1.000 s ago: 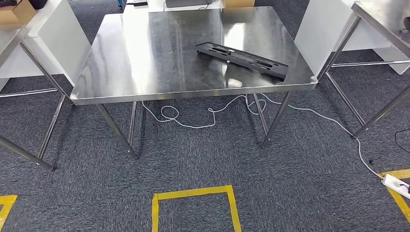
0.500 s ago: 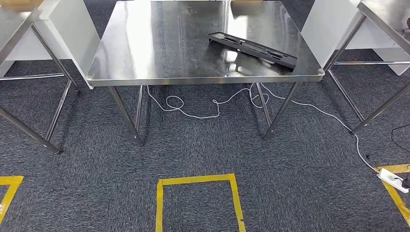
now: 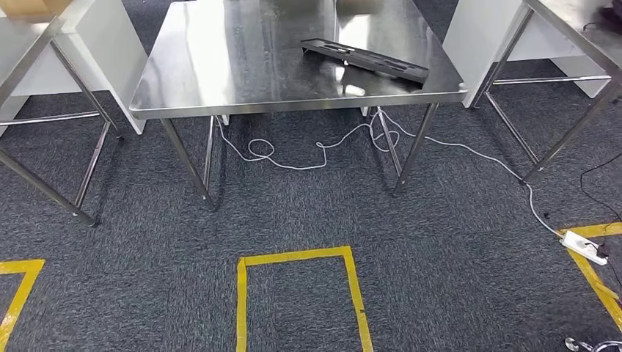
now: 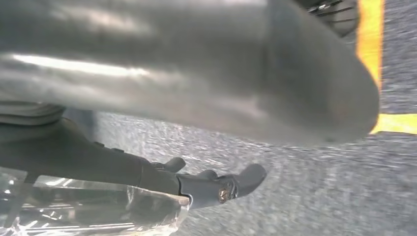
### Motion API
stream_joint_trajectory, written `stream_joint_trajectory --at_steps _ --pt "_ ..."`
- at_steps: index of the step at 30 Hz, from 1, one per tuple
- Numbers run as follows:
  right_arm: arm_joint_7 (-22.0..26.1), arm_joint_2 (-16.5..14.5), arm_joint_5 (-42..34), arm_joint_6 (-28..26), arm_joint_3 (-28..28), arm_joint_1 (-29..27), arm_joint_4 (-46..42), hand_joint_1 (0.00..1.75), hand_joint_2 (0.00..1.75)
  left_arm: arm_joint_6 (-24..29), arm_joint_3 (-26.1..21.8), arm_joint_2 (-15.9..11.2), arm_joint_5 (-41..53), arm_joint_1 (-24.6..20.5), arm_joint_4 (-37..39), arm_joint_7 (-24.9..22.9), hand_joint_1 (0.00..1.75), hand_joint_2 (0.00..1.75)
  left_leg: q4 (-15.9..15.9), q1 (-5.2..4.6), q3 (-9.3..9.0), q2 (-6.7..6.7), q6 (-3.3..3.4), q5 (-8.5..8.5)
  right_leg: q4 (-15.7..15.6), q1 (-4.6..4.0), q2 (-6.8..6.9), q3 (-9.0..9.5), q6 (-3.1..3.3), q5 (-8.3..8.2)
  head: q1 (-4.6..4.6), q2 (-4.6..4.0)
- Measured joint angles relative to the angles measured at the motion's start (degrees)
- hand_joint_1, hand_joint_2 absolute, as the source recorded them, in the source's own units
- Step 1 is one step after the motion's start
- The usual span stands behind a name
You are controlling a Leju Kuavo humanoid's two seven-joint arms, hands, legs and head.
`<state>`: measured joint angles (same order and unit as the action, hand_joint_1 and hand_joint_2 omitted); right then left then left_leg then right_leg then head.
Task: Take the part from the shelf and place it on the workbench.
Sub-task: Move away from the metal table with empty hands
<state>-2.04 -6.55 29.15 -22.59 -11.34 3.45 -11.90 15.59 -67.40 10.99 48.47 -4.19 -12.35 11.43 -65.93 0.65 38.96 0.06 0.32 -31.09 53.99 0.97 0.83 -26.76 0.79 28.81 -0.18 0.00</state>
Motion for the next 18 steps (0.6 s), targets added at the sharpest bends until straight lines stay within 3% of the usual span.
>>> stream_joint_trajectory --at_steps 1,2,3,5,7,9,11,12,14,16,17,18 --pt "0.16 0.02 0.10 -0.04 -0.49 -0.15 0.03 0.00 0.00 0.01 0.22 -0.08 0.12 0.04 0.00 -0.04 0.00 0.00 -3.40 0.18 0.21 -0.02 -0.32 -1.85 0.29 -0.08 0.10 -0.82 0.06 -0.57 -0.06 0.00" --pt "0.32 0.05 0.26 -0.06 -0.84 -0.20 0.05 0.00 0.00 0.03 0.40 -0.15 0.22 0.05 0.00 -0.09 0.00 0.00 -5.71 0.37 -0.05 -0.01 -0.59 -2.03 0.73 -0.11 0.15 -1.80 -0.05 -1.14 -0.04 0.00" --pt "0.49 0.09 0.46 -0.08 -1.09 -0.22 0.07 0.00 0.00 0.05 0.53 -0.17 0.23 0.04 0.00 -0.14 0.00 0.00 -6.50 0.58 -0.98 0.00 -0.81 -0.91 1.31 -0.08 0.17 -2.89 -0.26 -1.64 -0.05 0.00" --pt "0.85 0.11 0.76 -0.11 -1.41 -0.21 0.09 0.00 0.00 0.10 0.68 -0.22 0.23 0.01 0.00 -0.16 0.00 0.00 -2.63 1.00 -5.12 -0.01 -1.09 1.95 2.77 0.08 0.16 -5.17 -0.75 -2.39 -0.07 0.00" --pt "1.13 0.12 0.95 -0.15 -1.65 -0.19 0.10 0.00 0.00 0.12 0.79 -0.22 0.22 -0.05 0.00 -0.13 0.00 0.00 4.11 0.96 -9.78 -0.24 -1.04 1.24 3.91 0.08 0.15 -6.85 -1.51 -3.00 -0.08 0.00" --pt "1.28 0.13 1.08 -0.19 -1.77 -0.15 0.10 0.00 0.00 0.13 0.84 -0.21 0.22 -0.08 0.00 -0.09 0.00 0.00 7.57 0.50 -11.41 -0.48 -0.53 -0.30 4.22 -0.02 0.19 -7.66 -2.48 -3.91 -0.04 0.00" --pt "1.32 0.14 1.16 -0.20 -1.84 -0.17 0.15 0.00 0.00 0.14 0.84 -0.19 0.22 -0.06 0.01 -0.09 0.00 0.00 8.24 0.21 -10.62 -0.29 0.66 0.44 4.18 -0.05 0.19 -8.19 -3.29 -4.67 -0.03 0.00" --pt "1.32 0.16 1.18 -0.20 -1.89 -0.18 0.21 0.00 0.00 0.15 0.84 -0.16 0.22 -0.09 0.02 -0.10 0.00 0.00 8.47 0.18 -9.90 -0.14 1.46 1.17 4.72 -0.11 0.11 -8.64 -3.34 -3.97 0.00 0.00" --pt "1.32 0.20 1.19 -0.21 -1.97 -0.22 0.32 0.00 0.00 0.17 0.85 -0.11 0.21 -0.14 0.04 -0.10 0.00 0.00 8.87 0.25 -8.10 0.27 2.75 2.88 8.61 -0.12 -0.07 -10.10 -2.70 0.56 0.31 0.00" --pt "1.32 0.21 1.20 -0.21 -2.00 -0.25 0.33 0.00 0.00 0.17 0.85 -0.13 0.21 -0.13 0.04 -0.10 0.00 0.00 8.85 0.14 -6.18 0.47 3.07 4.45 15.34 -0.05 -0.22 -11.34 -2.29 5.66 0.71 0.00" --pt "1.32 0.22 1.20 -0.21 -2.02 -0.23 0.34 0.00 0.00 0.17 0.85 -0.13 0.20 -0.13 0.04 -0.10 0.00 0.00 8.81 0.10 -5.26 0.60 3.03 5.32 18.25 -0.02 -0.28 -11.27 -2.70 6.42 0.78 0.00" --pt "1.32 0.25 1.21 -0.21 -2.04 -0.21 0.34 0.00 0.00 0.17 0.85 -0.13 0.20 -0.13 0.04 -0.10 0.00 0.00 8.77 0.08 -4.27 0.70 2.92 6.21 19.92 -0.01 -0.33 -10.58 -3.39 5.82 0.83 0.00"
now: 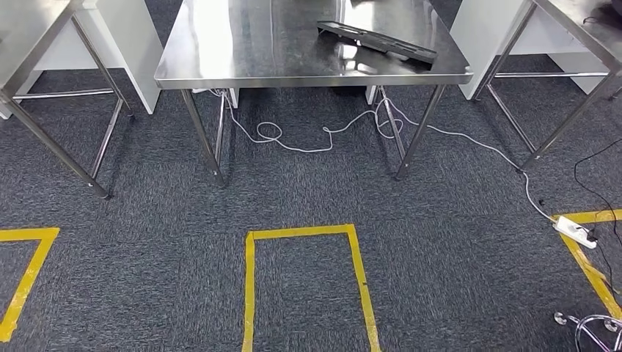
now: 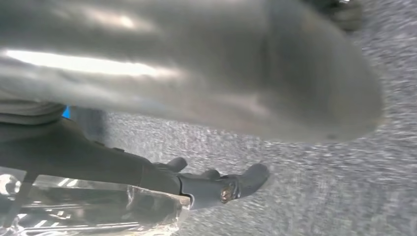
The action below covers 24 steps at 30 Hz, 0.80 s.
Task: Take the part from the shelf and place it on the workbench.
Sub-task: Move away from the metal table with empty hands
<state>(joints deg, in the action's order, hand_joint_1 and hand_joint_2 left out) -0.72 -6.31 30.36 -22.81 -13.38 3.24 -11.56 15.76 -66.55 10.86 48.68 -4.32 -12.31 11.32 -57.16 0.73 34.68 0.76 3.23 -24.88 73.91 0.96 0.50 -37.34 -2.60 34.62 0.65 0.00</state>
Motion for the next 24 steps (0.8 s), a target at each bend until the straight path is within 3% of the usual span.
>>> stream_joint_trajectory --at_steps 1,2,3,5,6,7,8,9,10,12,13,14,15,16,17,18,20,22,24 --pt "0.01 0.04 0.02 0.00 -0.01 0.03 0.00 0.00 0.00 0.00 0.00 0.00 0.00 0.00 0.00 0.01 0.00 0.00 -0.04 0.00 1.02 0.08 -0.16 0.92 -0.19 0.04 -0.04 1.63 -0.78 -1.57 0.05 0.00" --pt "0.02 0.08 0.11 -0.01 -0.02 0.08 0.00 0.00 0.00 0.01 -0.01 0.00 -0.03 -0.01 0.00 0.03 0.00 0.00 -0.08 0.01 1.97 0.10 -0.38 1.84 -2.30 0.11 -0.08 4.22 -1.36 -3.10 0.07 0.00" --pt "0.02 0.11 0.27 -0.02 -0.02 0.18 0.00 0.00 0.00 0.05 -0.02 -0.01 -0.09 -0.02 0.00 0.07 0.00 0.00 -0.13 -0.08 2.82 0.08 -0.67 2.68 -6.30 0.17 -0.15 7.78 -1.52 -3.71 0.09 0.00" --pt "0.02 0.14 0.75 -0.05 -0.02 0.54 0.00 0.00 0.00 0.32 -0.05 0.01 -0.50 -0.05 0.00 0.22 0.00 0.00 -0.09 -0.31 3.81 0.07 -1.29 4.31 -16.07 -0.14 -0.42 14.45 -0.81 -2.23 0.03 0.00" --pt "-0.02 0.14 0.98 -0.07 -0.01 0.75 0.00 0.00 0.00 0.52 -0.06 0.01 -0.76 -0.06 0.00 0.32 0.00 0.00 0.05 -0.41 3.99 0.09 -1.57 5.10 -19.22 -0.39 -0.55 16.19 -0.29 -1.30 -0.03 0.00" --pt "-0.09 0.14 1.20 -0.07 -0.01 0.91 0.00 0.00 0.00 0.75 -0.07 0.02 -0.99 -0.04 0.00 0.39 0.00 0.00 0.24 -0.40 4.10 0.10 -1.85 5.85 -20.66 -0.61 -0.60 16.58 0.22 -0.93 -0.13 0.00" --pt "-0.22 0.11 1.35 -0.07 0.00 0.99 0.02 0.00 0.00 0.92 -0.07 0.02 -1.13 0.06 0.01 0.45 0.00 0.00 0.36 -0.25 4.23 0.06 -2.14 6.24 -20.47 -0.31 -0.50 16.07 0.85 -1.22 -0.32 0.00" --pt "-0.35 0.09 1.44 -0.06 0.00 1.02 0.03 0.00 0.00 1.06 -0.08 0.02 -1.19 0.19 0.01 0.48 0.00 0.00 -0.03 -0.04 4.46 -0.02 -2.41 5.43 -20.30 -0.11 -0.32 15.56 1.50 -1.72 -0.43 0.00" --pt "-0.48 0.08 1.44 -0.05 0.00 1.01 0.05 0.00 0.00 1.15 -0.08 0.03 -1.20 0.33 0.02 0.48 0.00 0.00 -1.31 0.16 4.80 -0.11 -2.67 3.23 -20.19 0.10 -0.08 14.98 2.35 -2.33 -0.57 0.00" --pt "-0.58 0.07 1.21 -0.09 -0.01 0.97 0.07 0.00 0.00 1.20 -0.10 0.04 -1.10 0.49 0.02 0.47 0.00 0.00 -7.19 0.39 5.72 -0.35 -3.10 -3.79 -20.06 0.03 0.34 13.49 3.55 -3.79 -0.72 0.00" --pt "-0.57 0.07 0.99 -0.13 -0.02 0.95 0.07 0.00 0.00 1.17 -0.10 0.04 -0.95 0.51 0.02 0.44 0.00 0.00 -11.03 0.42 6.08 -0.43 -3.31 -6.65 -19.94 -0.13 0.47 12.61 3.82 -4.54 -0.71 0.00" --pt "-0.48 0.08 0.73 -0.19 -0.07 0.93 0.07 0.00 0.00 1.13 -0.10 0.04 -0.77 0.50 0.02 0.40 0.00 0.00 -14.41 0.44 6.15 -0.51 -3.48 -7.92 -19.72 -0.26 0.55 11.67 3.80 -5.20 -0.71 0.00" --pt "-0.31 0.11 0.42 -0.27 -0.18 0.90 0.07 0.00 0.00 1.02 -0.08 0.04 -0.48 0.47 0.02 0.34 0.00 0.00 -16.50 0.47 5.64 -0.55 -3.59 -7.56 -19.31 -0.34 0.61 10.66 3.70 -5.77 -0.72 0.00" --pt "-0.08 0.15 0.08 -0.37 -0.34 0.83 0.07 0.00 0.00 0.86 -0.06 0.04 -0.21 0.44 0.02 0.27 0.00 0.00 -16.82 0.51 4.41 -0.56 -3.60 -6.13 -18.72 -0.37 0.65 9.60 3.52 -6.22 -0.71 0.00" --pt "0.18 0.19 -0.22 -0.52 -0.55 0.73 0.07 0.00 0.00 0.70 -0.03 0.03 0.02 0.41 0.02 0.22 0.00 0.00 -15.26 0.55 2.26 -0.59 -3.50 -4.51 -18.01 -0.37 0.66 8.53 3.35 -6.57 -0.74 0.00" --pt "0.43 0.21 -0.48 -0.67 -0.80 0.63 0.07 0.00 0.00 0.54 0.01 0.01 0.27 0.37 0.02 0.19 0.00 0.00 -12.06 0.57 -0.62 -0.69 -3.28 -3.76 -17.24 -0.36 0.65 7.54 3.14 -6.84 -0.75 0.00" --pt "0.73 0.21 -0.78 -0.93 -1.24 0.45 0.07 0.00 0.00 0.33 0.08 -0.07 0.57 0.28 0.02 0.18 0.00 0.00 -4.82 0.38 -5.80 -0.90 -2.68 -4.69 -16.07 -0.51 0.62 6.03 2.51 -7.37 -0.73 0.00" --pt "0.83 0.22 -0.89 -1.14 -1.60 0.34 0.09 0.00 0.00 0.21 0.13 -0.14 0.88 0.18 0.02 0.19 0.00 0.00 -1.40 -0.01 -7.34 -0.95 -2.22 -5.81 -15.70 -0.58 0.62 5.08 1.60 -8.25 -0.73 0.00" --pt "0.83 0.28 -1.04 -1.39 -1.97 0.22 0.18 0.00 0.00 0.14 0.16 -0.13 1.15 0.09 0.03 0.22 0.00 0.00 -0.60 0.04 -6.30 -0.72 -1.45 -5.10 -15.27 -0.69 0.55 3.98 0.93 -8.48 -0.70 0.00"
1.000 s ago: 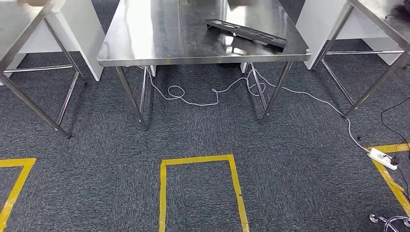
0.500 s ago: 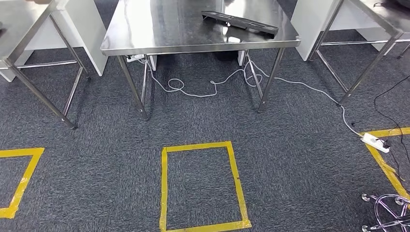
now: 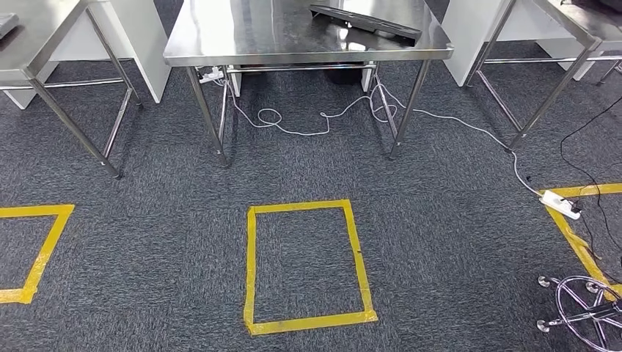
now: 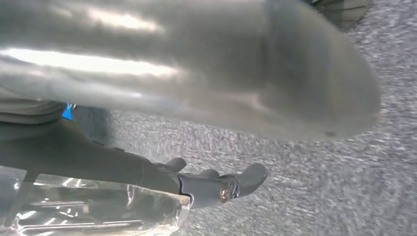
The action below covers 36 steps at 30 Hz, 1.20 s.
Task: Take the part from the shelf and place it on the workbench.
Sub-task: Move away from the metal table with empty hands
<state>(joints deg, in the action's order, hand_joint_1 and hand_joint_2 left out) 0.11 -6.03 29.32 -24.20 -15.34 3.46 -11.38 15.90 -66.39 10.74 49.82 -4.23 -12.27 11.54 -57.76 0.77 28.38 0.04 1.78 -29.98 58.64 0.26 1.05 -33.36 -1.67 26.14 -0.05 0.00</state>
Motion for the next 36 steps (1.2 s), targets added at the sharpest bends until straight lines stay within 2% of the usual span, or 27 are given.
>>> stream_joint_trajectory --at_steps 1,2,4,5,6,7,8,9,10,11,12,13,15,16,17,18,19,20,21,22,23,24,26,27,28,32,36 --pt "-0.02 0.04 -0.14 -0.14 -0.20 -0.07 0.05 0.00 0.00 -0.05 0.04 0.03 0.08 -0.05 0.01 0.02 0.00 0.00 0.34 0.10 0.77 0.15 0.54 0.64 0.98 -0.06 -0.11 -0.68 0.03 1.11 0.11 0.00" --pt "-0.04 0.09 -0.31 -0.28 -0.44 -0.17 0.09 0.00 0.00 -0.11 0.13 0.05 0.17 -0.06 0.01 0.04 0.00 0.00 0.51 0.18 1.72 0.31 1.04 1.44 2.84 -0.08 -0.24 -1.56 0.26 3.23 0.24 0.00" --pt "-0.17 0.15 -0.65 -0.51 -0.87 -0.28 0.12 0.00 0.00 -0.06 0.46 0.05 0.60 -0.05 0.02 0.07 0.00 0.00 0.53 0.08 3.63 0.47 1.43 2.91 8.99 0.17 -0.47 -3.30 0.71 8.37 0.44 0.00" --pt "-0.22 0.15 -0.76 -0.57 -1.04 -0.31 0.13 0.00 0.00 0.14 0.69 0.04 0.86 -0.04 0.03 0.07 0.00 0.00 0.51 0.04 4.62 0.53 1.37 3.66 12.26 0.32 -0.53 -3.91 0.48 9.73 0.48 0.00" --pt "-0.27 0.16 -0.84 -0.63 -1.16 -0.32 0.14 0.00 0.00 0.41 0.86 0.04 1.08 -0.06 0.03 0.01 0.00 0.00 0.49 0.03 5.64 0.63 1.25 4.40 14.69 0.46 -0.56 -4.01 -0.11 9.66 0.52 0.00" --pt "-0.30 0.19 -0.86 -0.67 -1.27 -0.32 0.15 0.00 0.00 0.69 0.99 0.04 1.20 -0.07 0.03 -0.09 0.00 0.00 0.48 0.03 6.72 0.73 1.07 5.18 15.72 0.60 -0.58 -3.36 -0.99 8.19 0.57 0.00" --pt "-0.31 0.22 -0.86 -0.70 -1.37 -0.32 0.15 0.00 0.00 0.87 1.07 0.04 1.24 -0.07 0.04 -0.25 0.00 0.00 0.46 0.03 7.72 0.83 0.84 5.98 14.99 0.73 -0.59 -1.89 -1.79 6.19 0.60 0.00" --pt "-0.33 0.26 -0.86 -0.74 -1.48 -0.30 0.15 0.00 0.00 0.97 1.13 0.04 1.24 -0.09 0.06 -0.40 0.00 0.00 0.41 0.01 8.47 0.90 0.56 6.77 12.54 0.86 -0.60 0.53 -2.27 4.73 0.63 0.00" --pt "-0.34 0.29 -0.87 -0.79 -1.59 -0.27 0.15 0.00 0.00 1.01 1.21 0.04 1.26 -0.12 0.08 -0.51 0.00 0.00 0.31 -0.09 9.08 0.89 0.20 7.49 8.03 0.83 -0.62 4.27 -2.26 4.48 0.70 0.00" --pt "-0.34 0.30 -0.88 -0.84 -1.71 -0.22 0.15 0.00 0.00 1.01 1.28 0.03 1.30 -0.14 0.09 -0.61 0.00 0.00 0.18 -0.24 9.41 0.87 -0.15 8.16 3.09 0.73 -0.69 7.59 -1.76 5.48 0.73 0.00" --pt "-0.34 0.28 -0.93 -0.89 -1.84 -0.21 0.15 0.00 0.00 0.99 1.35 0.02 1.38 -0.19 0.10 -0.65 0.00 0.00 0.16 -0.38 9.49 0.87 -0.46 8.79 -0.95 0.61 -0.74 10.10 -1.16 6.70 0.69 0.00" --pt "-0.34 0.25 -0.98 -0.95 -1.95 -0.21 0.15 0.00 0.00 0.98 1.39 0.00 1.52 -0.21 0.10 -0.70 0.00 0.00 0.24 -0.44 9.58 0.86 -0.76 9.36 -3.60 0.41 -0.79 11.57 -0.56 7.65 0.63 0.00" --pt "-0.40 0.22 -1.12 -1.13 -2.14 -0.30 0.16 0.00 0.00 0.94 1.41 -0.03 1.79 -0.18 0.11 -0.78 0.00 0.00 0.29 -0.08 9.68 0.83 -1.31 9.83 -4.09 0.72 -0.71 11.14 0.48 7.49 0.34 0.00" --pt "-0.45 0.21 -1.20 -1.22 -2.20 -0.31 0.17 0.00 0.00 0.92 1.42 -0.05 1.89 -0.13 0.13 -0.83 0.00 0.00 -0.51 0.18 10.01 0.73 -1.57 8.64 -3.99 0.86 -0.60 10.83 1.18 7.07 0.26 0.00" --pt "-0.50 0.21 -1.28 -1.30 -2.26 -0.35 0.19 0.00 0.00 0.91 1.42 -0.06 1.93 -0.07 0.15 -0.86 0.00 0.00 -2.48 0.38 10.62 0.59 -1.80 6.34 -4.00 0.99 -0.47 10.43 1.88 6.56 0.10 0.00" --pt "-0.55 0.17 -1.33 -1.35 -2.32 -0.38 0.21 0.00 0.00 0.91 1.42 -0.06 1.95 -0.03 0.18 -0.88 0.00 0.00 -5.55 0.51 11.52 0.39 -1.99 3.29 -3.98 0.92 -0.33 10.01 2.44 6.06 0.00 0.00" --pt "-0.57 0.15 -1.37 -1.38 -2.37 -0.44 0.21 0.00 0.00 0.90 1.43 -0.06 1.96 -0.01 0.20 -0.90 0.00 0.00 -9.43 0.52 12.50 0.27 -2.16 0.33 -3.96 0.73 -0.26 9.47 2.83 5.60 -0.09 0.00" --pt "-0.58 0.13 -1.38 -1.40 -2.43 -0.52 0.21 0.00 0.00 0.90 1.43 -0.05 1.99 0.01 0.23 -0.94 0.00 0.00 -13.17 0.52 13.29 0.17 -2.34 -1.61 -3.92 0.55 -0.20 8.97 2.98 5.22 -0.20 0.00" --pt "-0.58 0.11 -1.41 -1.41 -2.47 -0.62 0.21 0.00 0.00 0.87 1.44 -0.05 2.04 0.03 0.26 -0.99 0.00 0.00 -15.71 0.53 13.48 0.11 -2.45 -2.20 -3.88 0.40 -0.16 8.52 2.98 4.91 -0.17 0.00" --pt "-0.59 0.10 -1.45 -1.43 -2.52 -0.74 0.21 0.00 0.00 0.85 1.45 -0.05 2.10 0.04 0.29 -1.04 0.00 0.00 -16.43 0.53 12.79 0.10 -2.47 -1.72 -3.84 0.28 -0.15 8.17 2.92 4.66 -0.21 0.00" --pt "-0.59 0.10 -1.49 -1.45 -2.59 -0.83 0.21 0.00 0.00 0.80 1.50 -0.06 2.16 0.06 0.33 -1.11 0.00 0.00 -14.85 0.52 10.96 0.10 -2.33 -0.46 -3.80 0.17 -0.15 7.94 2.85 4.49 -0.21 0.00" --pt "-0.59 0.07 -1.53 -1.46 -2.66 -0.89 0.21 0.00 0.00 0.72 1.60 -0.07 2.21 0.07 0.35 -1.15 0.00 0.00 -11.39 0.48 8.25 0.06 -1.96 1.00 -3.76 0.07 -0.15 7.84 2.80 4.38 -0.21 0.00" --pt "-0.53 -0.10 -1.58 -1.51 -2.79 -0.88 0.22 0.00 0.00 0.60 1.90 -0.31 2.32 0.05 0.37 -1.24 0.00 0.00 -3.55 0.22 2.92 -0.03 -0.85 2.41 -3.70 -0.16 -0.14 7.64 2.62 4.22 -0.16 0.00" --pt "-0.46 -0.20 -1.62 -1.54 -2.86 -0.84 0.23 0.00 0.00 0.57 2.06 -0.43 2.39 0.05 0.37 -1.26 0.00 0.00 -1.12 0.01 1.47 -0.04 -0.40 2.52 -3.66 -0.23 -0.12 7.54 2.45 4.12 -0.15 0.00" --pt "-0.39 -0.27 -1.65 -1.57 -2.92 -0.80 0.23 0.00 0.00 0.56 2.18 -0.54 2.44 0.05 0.38 -1.30 0.00 0.00 0.05 -0.20 0.89 0.00 -0.15 2.36 -3.66 -0.28 -0.09 7.36 2.24 4.01 -0.16 0.00" --pt "-0.20 -0.38 -1.77 -1.66 -3.33 -0.69 0.23 0.00 0.00 0.55 2.35 -0.55 2.55 0.09 0.39 -1.44 0.00 0.00 1.42 -0.65 1.01 0.22 -0.64 2.29 -3.10 -0.60 -0.04 6.63 1.79 3.92 -0.13 0.00" --pt "0.18 -0.38 -2.53 -1.54 -3.81 -0.75 0.23 0.00 0.00 0.54 2.37 -0.55 2.57 0.11 0.40 -1.51 0.00 0.00 1.19 -1.07 1.17 0.37 -0.47 2.25 -3.27 -0.17 -0.09 6.25 1.27 3.63 -0.13 0.00"
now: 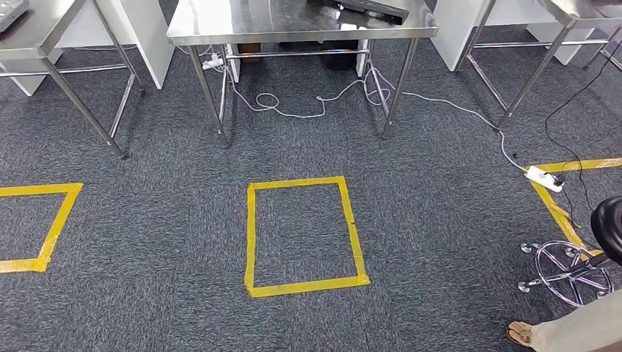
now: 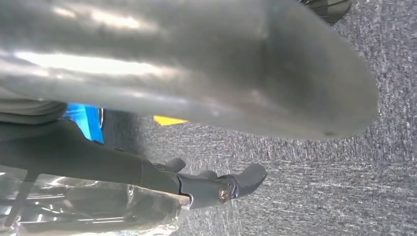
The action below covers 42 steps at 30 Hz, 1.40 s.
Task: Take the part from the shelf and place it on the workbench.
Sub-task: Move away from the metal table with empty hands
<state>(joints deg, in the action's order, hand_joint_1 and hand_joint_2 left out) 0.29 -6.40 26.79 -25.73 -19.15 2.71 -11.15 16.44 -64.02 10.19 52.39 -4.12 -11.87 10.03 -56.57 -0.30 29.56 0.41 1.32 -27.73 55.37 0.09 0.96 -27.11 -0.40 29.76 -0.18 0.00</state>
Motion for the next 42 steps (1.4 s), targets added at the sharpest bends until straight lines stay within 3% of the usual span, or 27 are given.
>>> stream_joint_trajectory --at_steps 6,9,11,13,15,16,18,19,21,24,26,28,29,30,31,33,34,35,37,39,41,42 --pt "0.84 -0.24 -1.55 0.16 -1.52 0.02 0.00 0.00 0.00 0.25 -0.02 0.00 -0.09 -0.04 0.00 0.00 0.00 0.00 -0.32 -0.39 0.41 0.06 0.75 0.20 -0.10 0.64 -0.04 -0.27 -0.80 -0.49 -0.02 0.00" --pt "0.86 -0.31 -1.60 0.16 -1.83 0.08 0.00 0.00 0.00 0.35 -0.02 0.08 -0.11 -0.05 0.01 0.00 0.00 0.00 0.31 -0.03 0.54 0.37 1.61 0.86 0.38 0.62 -0.19 -0.66 -1.34 -0.36 0.00 0.00" --pt "0.86 -0.30 -1.65 0.22 -2.10 0.11 0.00 0.00 0.00 0.34 -0.02 0.16 -0.11 -0.07 0.02 -0.02 0.00 0.00 0.87 0.48 0.72 0.91 2.21 1.39 4.42 0.58 -0.39 -2.71 -1.18 1.89 0.29 0.00" --pt "0.75 -0.26 -1.80 0.51 -2.38 0.07 0.00 0.00 0.00 0.28 -0.02 0.21 -0.11 -0.06 0.04 -0.09 0.00 0.00 0.84 0.55 1.10 1.52 2.32 1.52 12.09 0.82 -0.57 -6.71 -0.96 5.36 0.59 0.00" --pt "0.58 -0.20 -1.93 0.84 -2.60 -0.07 0.00 0.00 0.00 0.20 -0.02 0.28 -0.11 -0.05 0.07 -0.16 0.00 0.00 0.80 0.61 1.31 2.26 2.15 1.60 16.93 1.19 -0.62 -9.16 -1.52 6.65 0.67 0.00" --pt "0.53 -0.16 -1.97 0.93 -2.68 -0.16 0.00 0.00 0.00 0.14 -0.02 0.31 -0.11 -0.05 0.07 -0.19 0.00 0.00 0.78 0.70 1.31 2.68 2.00 1.63 16.09 1.41 -0.56 -8.75 -2.14 5.83 0.72 0.00" --pt "0.51 -0.05 -2.02 1.04 -2.83 -0.19 0.00 0.00 0.00 0.04 -0.02 0.41 -0.11 -0.05 0.08 -0.21 0.00 0.00 0.60 0.94 1.20 3.56 1.40 1.56 8.52 1.97 0.59 -5.07 -3.59 2.29 0.78 0.00" --pt "0.48 -0.11 -2.03 1.11 -2.88 -0.10 0.00 0.00 0.00 -0.02 -0.03 0.40 -0.11 -0.06 0.08 -0.22 0.00 0.00 0.43 0.94 1.14 4.00 0.91 1.40 4.69 2.01 1.52 -3.35 -3.94 0.70 0.83 0.00" --pt "0.34 -0.15 -2.09 1.23 -2.95 0.08 0.00 0.00 0.00 -0.12 -0.03 0.36 -0.11 -0.10 0.08 -0.23 0.00 0.00 0.14 0.81 1.01 4.77 -0.09 1.16 1.01 1.80 2.43 -1.94 -3.28 -0.83 0.67 0.00" --pt "0.12 -0.08 -2.31 1.27 -3.06 -0.04 0.00 0.00 0.00 -0.34 -0.02 0.36 -0.11 -0.27 0.10 -0.29 0.00 0.00 -0.08 1.25 0.89 5.40 -1.06 0.87 1.09 1.51 0.90 -2.31 -1.40 -1.23 0.40 0.00" --pt "0.09 -0.06 -2.45 1.27 -3.13 -0.04 0.00 0.00 0.00 -0.51 -0.02 0.36 -0.11 -0.29 0.11 -0.47 0.00 0.00 -3.05 1.69 2.07 3.38 -1.53 -1.65 1.03 1.60 -0.19 -2.28 -0.50 -1.68 0.31 0.00" --pt "0.14 -0.08 -2.56 1.27 -3.26 -0.01 0.00 0.00 0.00 -0.58 -0.02 0.35 -0.11 -0.20 0.11 -0.69 0.00 0.00 -10.41 1.80 5.21 0.70 -1.72 -6.02 1.07 1.32 -1.27 -2.48 0.06 -2.02 0.18 0.00" --pt "0.16 -0.09 -2.62 1.27 -3.33 -0.03 0.00 0.00 0.00 -0.60 -0.02 0.35 -0.11 -0.14 0.11 -0.75 0.00 0.00 -14.25 1.78 6.94 0.12 -1.69 -7.61 1.09 1.06 -1.93 -2.60 0.22 -2.11 0.15 0.00" --pt "0.18 -0.10 -2.68 1.27 -3.43 -0.07 0.00 0.00 0.00 -0.63 -0.02 0.36 -0.11 -0.09 0.11 -0.78 0.00 0.00 -16.54 1.75 8.02 -0.13 -1.52 -8.05 1.10 0.79 -2.62 -2.66 0.31 -2.17 0.13 0.00" --pt "0.17 -0.12 -2.75 1.27 -3.54 -0.11 0.00 0.00 0.00 -0.67 -0.02 0.36 -0.11 -0.05 0.11 -0.78 0.00 0.00 -16.70 1.69 8.15 -0.27 -1.20 -7.31 1.11 0.52 -3.39 -2.64 0.36 -2.20 0.14 0.00" --pt "0.12 -0.13 -2.89 1.24 -3.80 -0.10 0.00 0.00 0.00 -0.76 -0.02 0.37 -0.11 -0.03 0.11 -0.71 0.00 0.00 -10.87 1.41 5.56 -1.33 -0.03 -3.21 1.11 0.05 -5.03 -2.44 0.38 -2.21 0.13 0.00" --pt "0.05 -0.25 -2.96 1.22 -3.89 -0.08 0.00 0.00 0.00 -0.80 -0.03 0.29 -0.11 -0.04 0.10 -0.67 0.00 0.00 -7.12 1.29 3.78 -2.77 0.82 -1.43 1.10 -0.04 -5.75 -2.38 0.35 -2.22 0.20 0.00" --pt "-0.03 -0.38 -3.02 1.20 -3.96 0.02 0.00 0.00 0.00 -0.84 -0.03 0.23 -0.09 -0.03 0.11 -0.61 0.00 0.00 -4.13 1.18 2.43 -4.12 1.53 -0.18 1.14 -0.16 -6.41 -2.41 0.31 -2.24 0.34 0.00" --pt "-0.15 -0.63 -3.09 1.16 -4.04 0.13 0.00 0.00 0.00 -0.86 -0.03 0.15 -0.07 -0.08 0.13 -0.51 0.00 0.00 -1.69 0.83 1.32 -5.38 2.42 0.20 1.18 0.10 -7.58 -2.90 -0.01 -2.42 0.21 0.00" --pt "-0.21 -0.70 -3.11 1.10 -4.13 0.12 0.00 0.00 0.00 -0.91 -0.02 0.30 -0.05 -0.31 0.15 -0.43 0.00 0.00 -0.54 0.71 0.94 -3.98 2.41 0.41 1.28 0.20 -8.33 -3.65 -0.44 -2.61 -0.16 0.00" --pt "-0.33 -0.69 -3.15 1.02 -4.23 0.16 0.00 0.00 0.00 -1.04 -0.02 0.48 -0.04 -0.47 0.16 -0.33 0.00 0.00 0.65 1.01 0.61 -2.43 2.12 0.84 3.47 -0.08 -6.25 -5.15 -0.51 -1.39 0.02 0.00" --pt "-0.42 -0.64 -3.17 0.98 -4.30 0.26 0.00 0.00 0.00 -1.15 -0.02 0.55 -0.04 -0.42 0.16 -0.29 0.00 0.00 1.04 1.15 0.54 -1.51 1.97 1.02 6.35 -0.09 -4.59 -6.59 -0.41 0.14 0.24 0.00"
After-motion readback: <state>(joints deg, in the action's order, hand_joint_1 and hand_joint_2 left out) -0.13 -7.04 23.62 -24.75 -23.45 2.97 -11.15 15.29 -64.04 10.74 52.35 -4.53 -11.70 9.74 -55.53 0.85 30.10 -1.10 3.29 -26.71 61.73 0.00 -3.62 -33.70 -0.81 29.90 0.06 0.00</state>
